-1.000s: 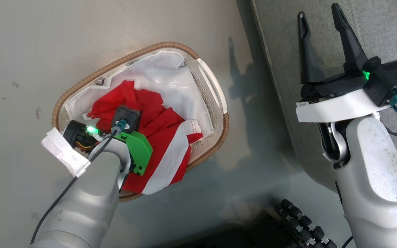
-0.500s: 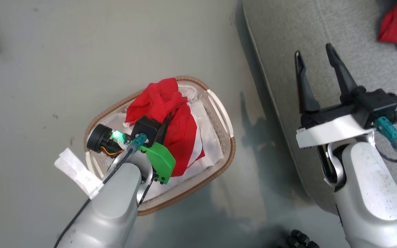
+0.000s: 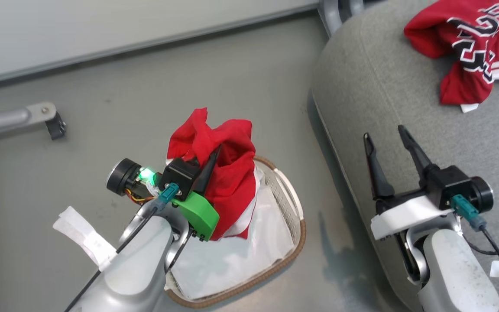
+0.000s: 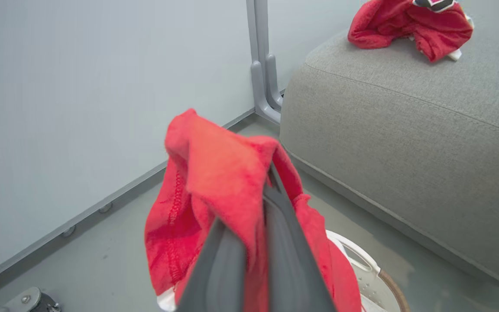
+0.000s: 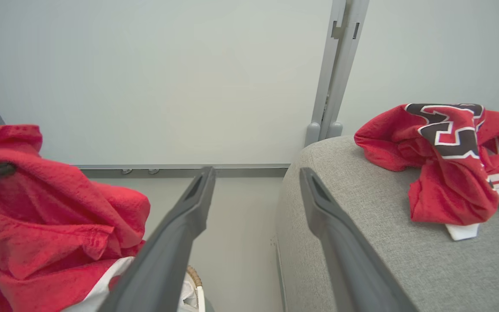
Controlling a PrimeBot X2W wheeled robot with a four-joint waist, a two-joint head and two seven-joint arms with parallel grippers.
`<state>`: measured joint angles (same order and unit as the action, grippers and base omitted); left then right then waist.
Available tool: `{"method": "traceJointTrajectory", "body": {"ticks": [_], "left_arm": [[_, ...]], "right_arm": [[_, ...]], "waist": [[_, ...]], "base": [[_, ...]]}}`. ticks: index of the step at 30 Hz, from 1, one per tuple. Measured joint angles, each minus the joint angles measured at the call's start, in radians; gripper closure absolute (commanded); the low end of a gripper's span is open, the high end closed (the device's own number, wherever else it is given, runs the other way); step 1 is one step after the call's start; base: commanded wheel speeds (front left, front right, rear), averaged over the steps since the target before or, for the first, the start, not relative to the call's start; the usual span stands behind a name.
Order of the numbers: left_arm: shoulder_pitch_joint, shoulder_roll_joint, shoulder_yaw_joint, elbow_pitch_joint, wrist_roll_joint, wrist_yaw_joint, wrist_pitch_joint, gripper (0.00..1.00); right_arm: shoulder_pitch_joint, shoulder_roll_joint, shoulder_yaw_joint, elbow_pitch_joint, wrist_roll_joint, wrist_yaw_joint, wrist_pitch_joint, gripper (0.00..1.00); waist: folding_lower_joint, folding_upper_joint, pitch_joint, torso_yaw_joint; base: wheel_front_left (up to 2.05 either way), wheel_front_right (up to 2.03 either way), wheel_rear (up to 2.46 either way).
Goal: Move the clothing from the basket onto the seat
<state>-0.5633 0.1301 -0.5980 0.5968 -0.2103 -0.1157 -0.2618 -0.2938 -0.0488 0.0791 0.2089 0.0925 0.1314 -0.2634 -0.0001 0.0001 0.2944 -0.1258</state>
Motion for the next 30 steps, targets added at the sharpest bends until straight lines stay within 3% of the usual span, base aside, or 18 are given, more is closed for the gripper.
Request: {"method": "traceJointTrajectory", "body": {"ticks": [10, 18, 30], "left_arm": [[-0.075, 0.104, -0.034, -0.165, -0.011, -0.009, 0.102, 1.00], [-0.161, 0.178, -0.058, -0.299, -0.045, -0.012, 0.194, 1.00], [-0.227, 0.193, -0.080, -0.396, -0.088, -0.013, 0.243, 1.00]], "right_arm": [[0.048, 0.000, 0.072, 0.024, 0.001, 0.000, 0.000, 0.00], [0.058, 0.000, 0.138, 0.048, 0.004, 0.000, 0.000, 0.00], [-0.027, 0.000, 0.263, 0.099, -0.021, 0.000, 0.000, 0.00]], "waist": [[0.0000, 0.0000, -0.155, 0.020], [0.0000, 0.0000, -0.219, 0.028], [0.0000, 0.0000, -0.233, 0.029]], "base": [[0.00, 0.00, 0.00], [0.00, 0.00, 0.00], [0.00, 0.00, 0.00]]}}
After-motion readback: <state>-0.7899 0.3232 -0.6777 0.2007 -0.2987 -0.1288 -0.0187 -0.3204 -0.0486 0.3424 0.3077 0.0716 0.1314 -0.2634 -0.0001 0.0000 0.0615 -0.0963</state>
